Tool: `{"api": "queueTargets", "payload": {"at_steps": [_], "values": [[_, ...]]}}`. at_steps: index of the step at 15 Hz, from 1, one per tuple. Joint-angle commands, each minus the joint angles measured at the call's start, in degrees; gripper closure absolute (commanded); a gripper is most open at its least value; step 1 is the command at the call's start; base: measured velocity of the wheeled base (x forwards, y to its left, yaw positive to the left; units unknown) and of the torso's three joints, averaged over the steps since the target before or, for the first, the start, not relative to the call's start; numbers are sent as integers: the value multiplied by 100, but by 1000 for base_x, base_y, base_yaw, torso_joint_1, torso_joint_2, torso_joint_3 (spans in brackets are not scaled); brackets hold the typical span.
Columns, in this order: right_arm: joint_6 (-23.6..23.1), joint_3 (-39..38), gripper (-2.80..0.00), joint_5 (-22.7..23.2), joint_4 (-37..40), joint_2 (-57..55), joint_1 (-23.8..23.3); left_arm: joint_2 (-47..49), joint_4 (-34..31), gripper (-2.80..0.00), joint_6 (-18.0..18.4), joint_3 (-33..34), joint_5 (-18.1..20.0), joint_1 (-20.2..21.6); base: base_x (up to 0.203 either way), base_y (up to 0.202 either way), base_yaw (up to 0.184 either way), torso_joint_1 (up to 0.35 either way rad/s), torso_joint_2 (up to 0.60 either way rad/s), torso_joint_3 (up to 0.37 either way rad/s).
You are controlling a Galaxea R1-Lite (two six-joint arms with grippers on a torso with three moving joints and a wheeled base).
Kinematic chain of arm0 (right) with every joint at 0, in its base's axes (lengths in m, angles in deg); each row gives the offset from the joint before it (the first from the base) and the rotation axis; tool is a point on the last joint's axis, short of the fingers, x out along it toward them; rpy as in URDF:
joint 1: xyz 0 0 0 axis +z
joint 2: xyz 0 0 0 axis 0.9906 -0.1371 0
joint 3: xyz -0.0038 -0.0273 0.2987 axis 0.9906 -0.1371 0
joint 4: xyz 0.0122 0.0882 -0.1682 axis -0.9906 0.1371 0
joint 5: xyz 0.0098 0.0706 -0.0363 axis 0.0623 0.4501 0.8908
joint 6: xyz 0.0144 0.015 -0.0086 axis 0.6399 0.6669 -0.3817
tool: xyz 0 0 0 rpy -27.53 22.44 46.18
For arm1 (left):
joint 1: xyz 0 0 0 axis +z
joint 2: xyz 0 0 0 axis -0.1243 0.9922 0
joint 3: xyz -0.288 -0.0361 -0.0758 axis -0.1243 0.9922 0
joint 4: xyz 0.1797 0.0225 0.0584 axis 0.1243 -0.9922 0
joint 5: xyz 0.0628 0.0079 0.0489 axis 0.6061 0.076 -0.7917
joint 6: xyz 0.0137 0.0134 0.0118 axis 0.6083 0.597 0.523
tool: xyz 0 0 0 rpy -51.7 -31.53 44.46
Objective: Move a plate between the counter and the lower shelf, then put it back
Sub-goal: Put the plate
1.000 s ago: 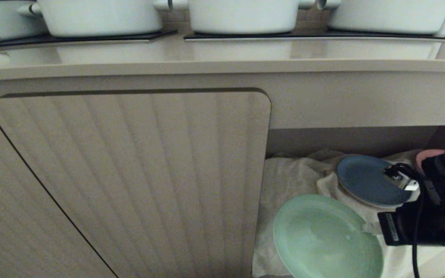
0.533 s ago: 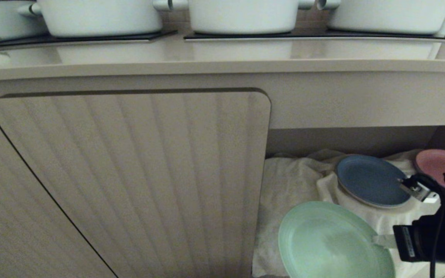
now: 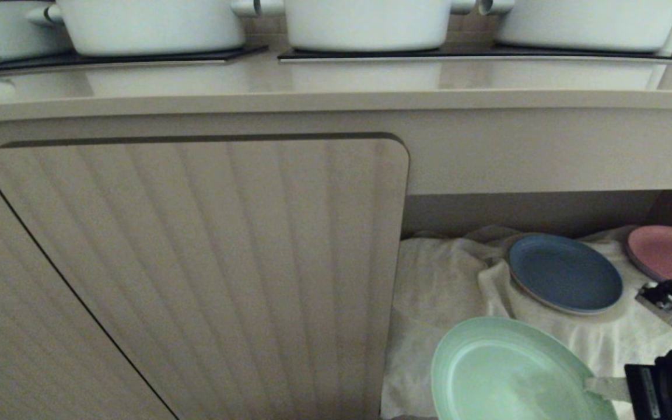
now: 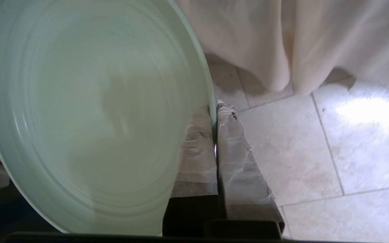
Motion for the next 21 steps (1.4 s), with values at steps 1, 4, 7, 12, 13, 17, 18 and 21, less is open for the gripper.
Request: {"api": "queueTargets", "payload": {"at_steps": [1, 4, 7, 12, 13, 17, 18, 21], "values": [[43, -82, 0, 28, 53, 296, 1, -2, 0, 0, -9, 0, -2, 0, 0, 0, 0, 0, 0, 0], [98, -219, 0, 38, 86, 460, 8, -2, 0, 0, -9, -9, -2, 0, 0, 0, 0, 0, 0, 0], [246, -265, 0, 35, 149, 620, 7, -2, 0, 0, -9, 0, -2, 0, 0, 0, 0, 0, 0, 0], [256, -317, 0, 38, 274, 806, 3, -2, 0, 0, -7, -2, -2, 0, 0, 0, 0, 0, 0, 0], [257, -356, 0, 38, 274, 836, -1, -2, 0, 0, -6, 0, -2, 0, 0, 0, 0, 0, 0, 0], [355, -492, 0, 36, 344, 1034, 8, -2, 0, 0, -9, -7, -2, 0, 0, 0, 0, 0, 0, 0], [380, -500, 0, 30, 356, 1059, 0, -2, 0, 0, -9, 0, -2, 0, 0, 0, 0, 0, 0, 0], [380, -505, 0, 30, 451, 1162, 7, -2, 0, 0, -9, -1, -2, 0, 0, 0, 0, 0, 0, 0]]}}
